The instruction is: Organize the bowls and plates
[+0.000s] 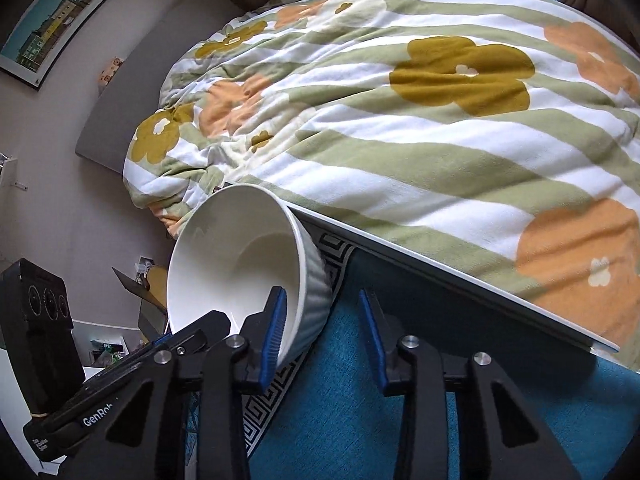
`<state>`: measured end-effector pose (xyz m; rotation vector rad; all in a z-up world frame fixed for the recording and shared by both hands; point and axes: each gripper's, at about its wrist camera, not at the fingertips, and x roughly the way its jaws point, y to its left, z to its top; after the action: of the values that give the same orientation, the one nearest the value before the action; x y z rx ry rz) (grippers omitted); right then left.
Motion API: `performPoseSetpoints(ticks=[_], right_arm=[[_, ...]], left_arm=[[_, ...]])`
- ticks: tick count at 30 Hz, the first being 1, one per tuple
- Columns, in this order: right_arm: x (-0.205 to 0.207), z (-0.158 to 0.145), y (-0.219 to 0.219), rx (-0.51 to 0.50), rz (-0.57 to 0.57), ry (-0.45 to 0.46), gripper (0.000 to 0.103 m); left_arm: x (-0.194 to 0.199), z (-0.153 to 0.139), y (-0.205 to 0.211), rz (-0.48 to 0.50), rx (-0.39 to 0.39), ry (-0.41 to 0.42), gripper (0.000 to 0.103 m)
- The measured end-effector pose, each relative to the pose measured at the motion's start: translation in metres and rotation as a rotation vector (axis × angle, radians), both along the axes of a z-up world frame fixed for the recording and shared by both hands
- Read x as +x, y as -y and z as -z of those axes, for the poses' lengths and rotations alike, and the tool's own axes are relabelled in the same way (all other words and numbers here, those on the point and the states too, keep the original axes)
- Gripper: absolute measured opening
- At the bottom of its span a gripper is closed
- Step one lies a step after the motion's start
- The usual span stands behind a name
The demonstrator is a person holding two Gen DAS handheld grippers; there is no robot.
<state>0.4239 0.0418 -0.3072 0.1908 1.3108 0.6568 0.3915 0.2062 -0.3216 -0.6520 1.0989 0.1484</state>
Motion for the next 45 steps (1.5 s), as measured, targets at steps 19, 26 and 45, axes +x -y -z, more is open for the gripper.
performPoseSetpoints(ticks=[19, 26, 45], right_arm=[[-0.024, -0.027, 0.009, 0.04, 0.006, 0.086, 0.019], [-0.069, -0.077, 0.058, 0.064, 0.056, 0.16, 0.019], [-0.25, -0.148, 0.282, -0.022, 0.26, 0.23, 0.019]], left_arm=[[-0.014, -0.049, 0.031, 0.108, 0.159, 0.081, 0.023], [-0.054, -0.102, 0.082, 0.159, 0.197, 0.15, 0.023], [-0.195, -0.156, 0.33, 0.415, 0.172, 0.218, 0.023]])
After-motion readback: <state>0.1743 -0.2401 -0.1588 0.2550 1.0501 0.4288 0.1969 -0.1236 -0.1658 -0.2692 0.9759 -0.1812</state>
